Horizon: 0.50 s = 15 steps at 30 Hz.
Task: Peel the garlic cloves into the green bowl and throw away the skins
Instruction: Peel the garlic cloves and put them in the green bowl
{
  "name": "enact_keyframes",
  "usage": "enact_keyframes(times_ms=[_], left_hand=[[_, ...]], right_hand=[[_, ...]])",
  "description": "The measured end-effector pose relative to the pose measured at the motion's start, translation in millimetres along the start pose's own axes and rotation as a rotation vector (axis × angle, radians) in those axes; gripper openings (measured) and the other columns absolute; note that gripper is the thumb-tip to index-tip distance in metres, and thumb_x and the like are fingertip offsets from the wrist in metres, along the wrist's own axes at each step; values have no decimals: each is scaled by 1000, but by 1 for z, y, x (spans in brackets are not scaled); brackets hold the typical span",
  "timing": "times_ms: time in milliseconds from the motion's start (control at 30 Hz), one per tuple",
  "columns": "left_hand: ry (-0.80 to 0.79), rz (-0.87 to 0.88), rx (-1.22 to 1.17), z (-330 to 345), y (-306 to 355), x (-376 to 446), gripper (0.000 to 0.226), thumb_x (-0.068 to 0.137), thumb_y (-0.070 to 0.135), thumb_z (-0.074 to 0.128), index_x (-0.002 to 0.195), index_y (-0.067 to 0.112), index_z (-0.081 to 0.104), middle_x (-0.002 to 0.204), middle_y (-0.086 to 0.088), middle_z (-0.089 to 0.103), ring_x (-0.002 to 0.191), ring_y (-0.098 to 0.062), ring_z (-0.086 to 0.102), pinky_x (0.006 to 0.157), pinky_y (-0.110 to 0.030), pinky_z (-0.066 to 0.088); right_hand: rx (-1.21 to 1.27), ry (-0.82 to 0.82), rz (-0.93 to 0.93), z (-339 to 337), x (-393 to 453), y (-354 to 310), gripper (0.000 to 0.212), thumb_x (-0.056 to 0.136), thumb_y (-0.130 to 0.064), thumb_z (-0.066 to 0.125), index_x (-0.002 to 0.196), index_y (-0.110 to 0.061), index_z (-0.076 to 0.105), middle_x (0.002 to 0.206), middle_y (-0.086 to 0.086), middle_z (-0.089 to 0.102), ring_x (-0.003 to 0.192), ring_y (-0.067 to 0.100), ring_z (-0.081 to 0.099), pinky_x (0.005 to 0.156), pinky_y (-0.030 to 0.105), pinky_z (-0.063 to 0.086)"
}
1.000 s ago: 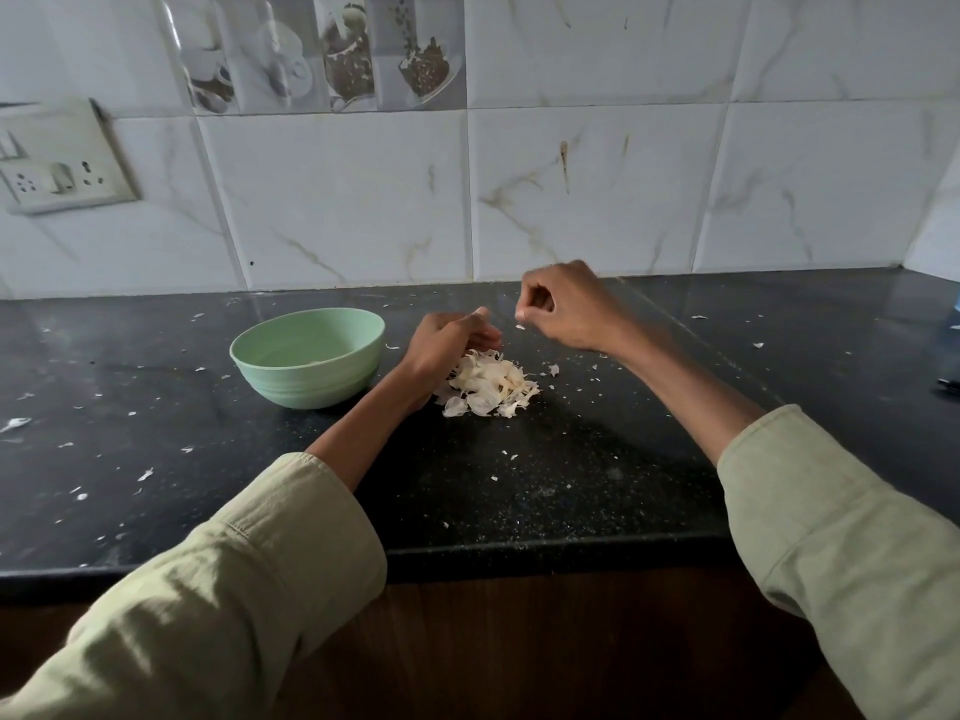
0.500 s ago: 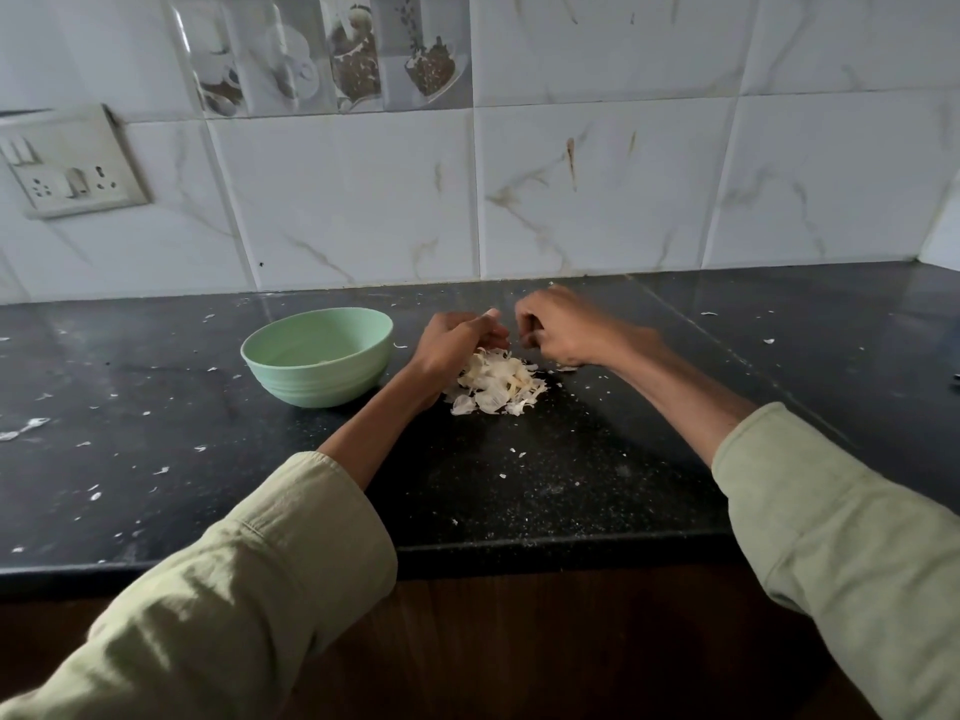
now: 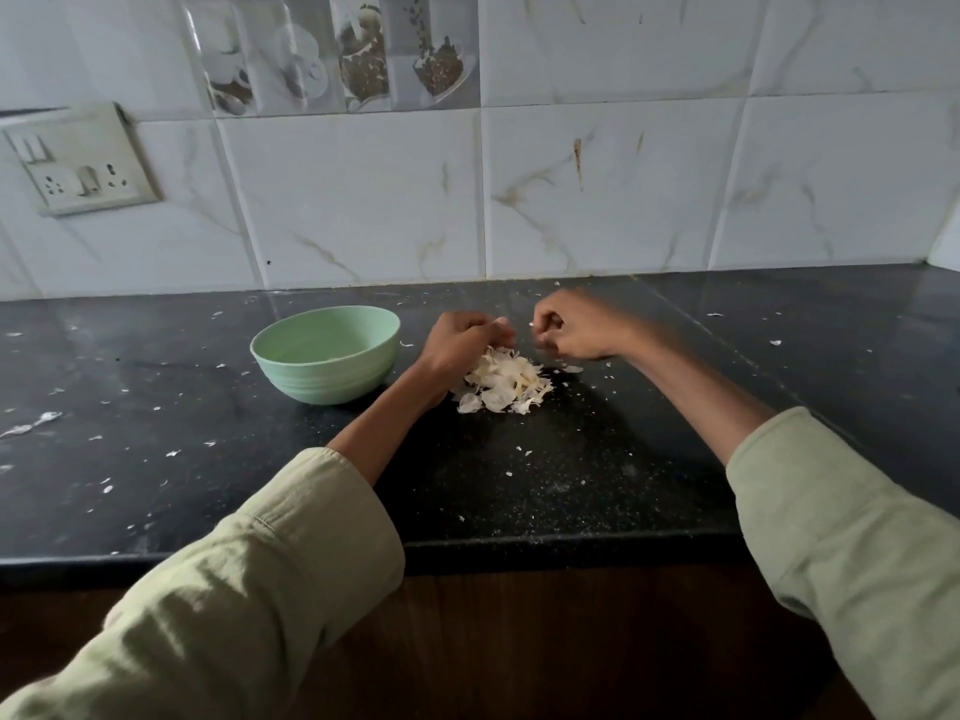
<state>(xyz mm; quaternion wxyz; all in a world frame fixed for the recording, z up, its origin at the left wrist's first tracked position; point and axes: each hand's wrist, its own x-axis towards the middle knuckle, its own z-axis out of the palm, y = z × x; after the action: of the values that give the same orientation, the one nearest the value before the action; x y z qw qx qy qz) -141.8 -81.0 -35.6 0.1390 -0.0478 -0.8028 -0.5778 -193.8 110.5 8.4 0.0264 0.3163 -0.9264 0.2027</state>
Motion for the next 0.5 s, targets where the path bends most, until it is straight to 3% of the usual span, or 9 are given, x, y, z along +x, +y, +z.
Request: enact_keyframes(times_ms=[100, 167, 233, 300, 400, 500], left_hand=[[-16, 56, 7, -2, 0, 0, 23, 99, 24, 71, 107, 3, 78, 102, -9, 81, 105, -26, 75, 97, -36, 57], [0, 81, -21, -2, 2, -1, 26, 97, 21, 74, 109, -2, 76, 101, -11, 80, 98, -21, 77, 87, -30, 58], [35, 98, -48, -3, 4, -3, 23, 96, 15, 74, 108, -5, 73, 95, -10, 80, 81, -7, 76, 71, -17, 56], [57, 105, -60, -4, 5, -5, 18, 96, 12, 73, 105, -4, 73, 90, -9, 79, 71, 0, 72, 64, -11, 50], [74, 108, -63, -4, 3, -4, 18, 98, 15, 72, 103, -2, 74, 93, -13, 79, 67, 2, 70, 62, -9, 47], [90, 89, -38, -3, 0, 1, 15, 99, 21, 71, 96, 7, 75, 87, -3, 80, 69, 0, 70, 60, -14, 49]], right_hand=[[405, 96, -33, 0, -1, 0, 6, 98, 2, 62, 102, -2, 66, 87, 10, 73, 73, 14, 72, 66, 23, 60], [546, 131, -42, 0, 1, -4, 10, 98, -1, 64, 108, 0, 65, 91, 16, 75, 78, 19, 76, 72, 29, 64], [580, 111, -64, 4, 3, -8, 16, 99, -4, 65, 114, -1, 62, 93, 16, 77, 83, 22, 78, 76, 34, 65], [580, 102, -77, 7, 5, -8, 15, 99, -7, 66, 113, -4, 60, 92, 14, 77, 82, 22, 78, 76, 36, 65], [575, 126, -72, 8, 6, -8, 13, 99, -10, 67, 108, -4, 61, 88, 13, 76, 77, 19, 76, 74, 35, 65], [550, 167, -76, 8, 5, -9, 14, 96, -12, 72, 105, -3, 66, 84, 9, 75, 70, 12, 73, 70, 29, 62]])
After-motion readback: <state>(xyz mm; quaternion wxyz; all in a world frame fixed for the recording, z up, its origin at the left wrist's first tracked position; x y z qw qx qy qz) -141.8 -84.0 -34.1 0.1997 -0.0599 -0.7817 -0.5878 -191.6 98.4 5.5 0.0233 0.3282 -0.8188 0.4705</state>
